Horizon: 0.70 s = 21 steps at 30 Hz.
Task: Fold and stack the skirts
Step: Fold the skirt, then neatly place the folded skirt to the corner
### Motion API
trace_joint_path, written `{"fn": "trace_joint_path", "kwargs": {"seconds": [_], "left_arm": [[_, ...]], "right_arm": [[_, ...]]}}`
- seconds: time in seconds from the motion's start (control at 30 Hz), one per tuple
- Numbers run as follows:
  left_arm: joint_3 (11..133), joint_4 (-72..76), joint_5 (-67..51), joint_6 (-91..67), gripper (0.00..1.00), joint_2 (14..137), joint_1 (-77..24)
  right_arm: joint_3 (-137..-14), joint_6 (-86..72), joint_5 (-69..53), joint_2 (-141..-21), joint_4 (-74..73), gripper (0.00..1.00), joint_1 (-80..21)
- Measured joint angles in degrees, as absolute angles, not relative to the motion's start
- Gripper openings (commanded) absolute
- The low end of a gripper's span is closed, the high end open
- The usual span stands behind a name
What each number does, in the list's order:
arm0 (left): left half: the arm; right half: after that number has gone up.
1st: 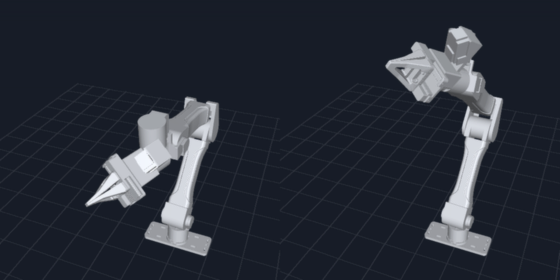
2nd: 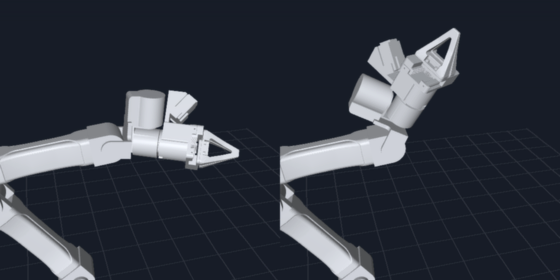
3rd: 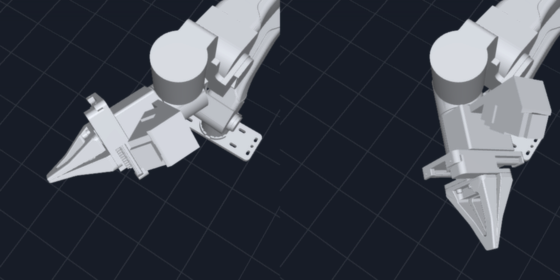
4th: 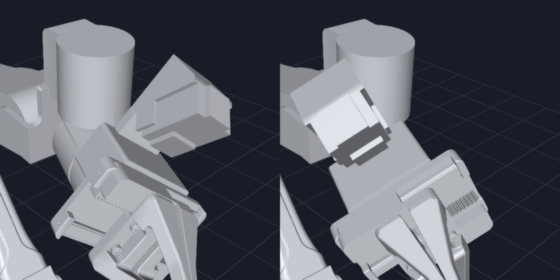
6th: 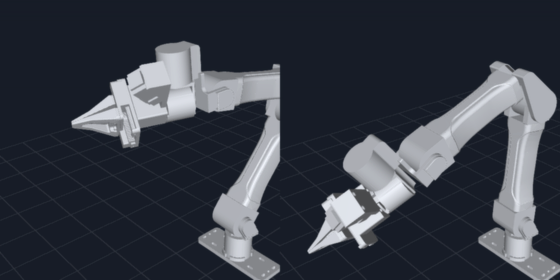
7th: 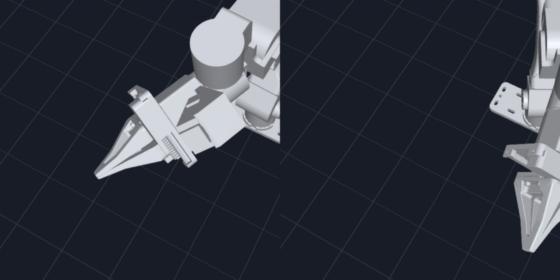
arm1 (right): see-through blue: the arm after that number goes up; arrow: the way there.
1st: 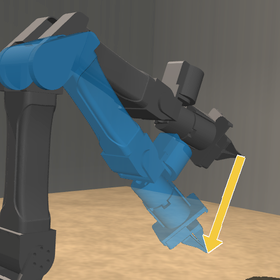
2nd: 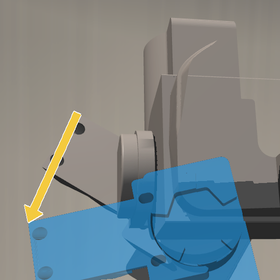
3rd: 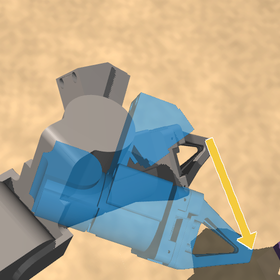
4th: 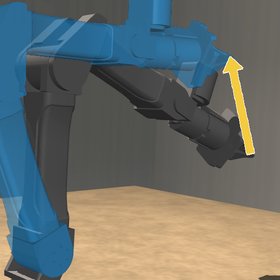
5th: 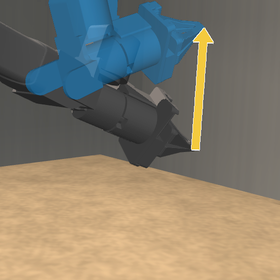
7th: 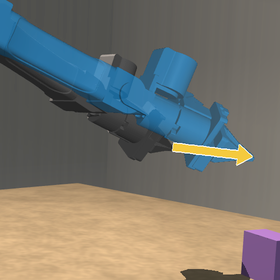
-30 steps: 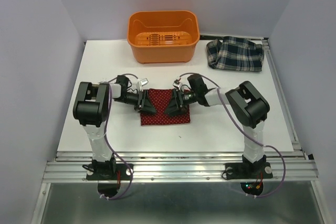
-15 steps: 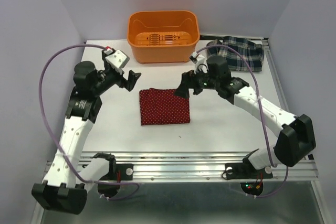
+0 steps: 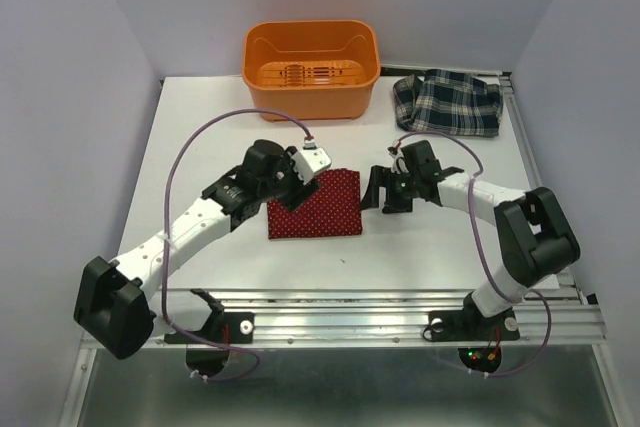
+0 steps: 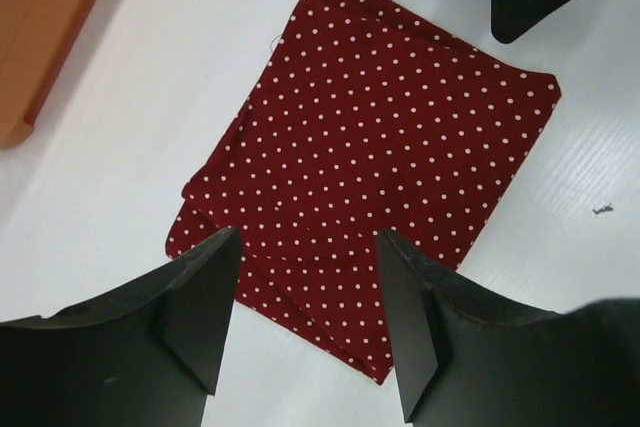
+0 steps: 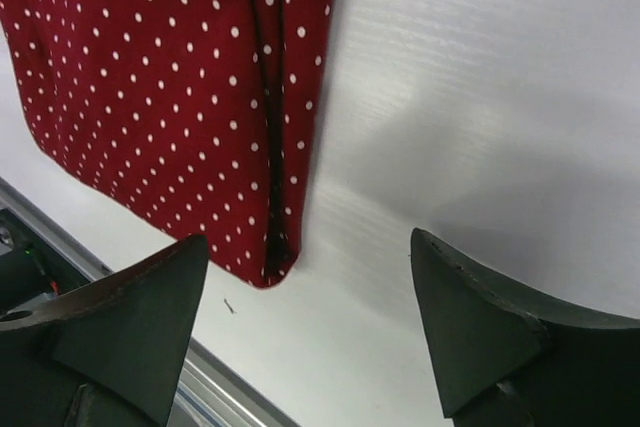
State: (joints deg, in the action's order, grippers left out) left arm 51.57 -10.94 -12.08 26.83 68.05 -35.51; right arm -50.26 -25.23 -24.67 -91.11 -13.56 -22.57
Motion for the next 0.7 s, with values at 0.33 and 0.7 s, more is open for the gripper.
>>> {"fn": "trace_joint_path", "kwargs": {"seconds": [0.33, 0.7], "left_arm": [[63.0, -11.5, -12.8, 24.8, 0.81, 84.0, -35.7], [89.3, -17.5, -24.5, 30.2, 0.81, 105.9, -31.9]], "right_arm": [[-49.5, -32.0, -31.8, -98.7, -0.7, 0.69, -22.6], [-54.2, -33.2, -27.6, -104.9, 7.0, 0.63, -22.6]]}}
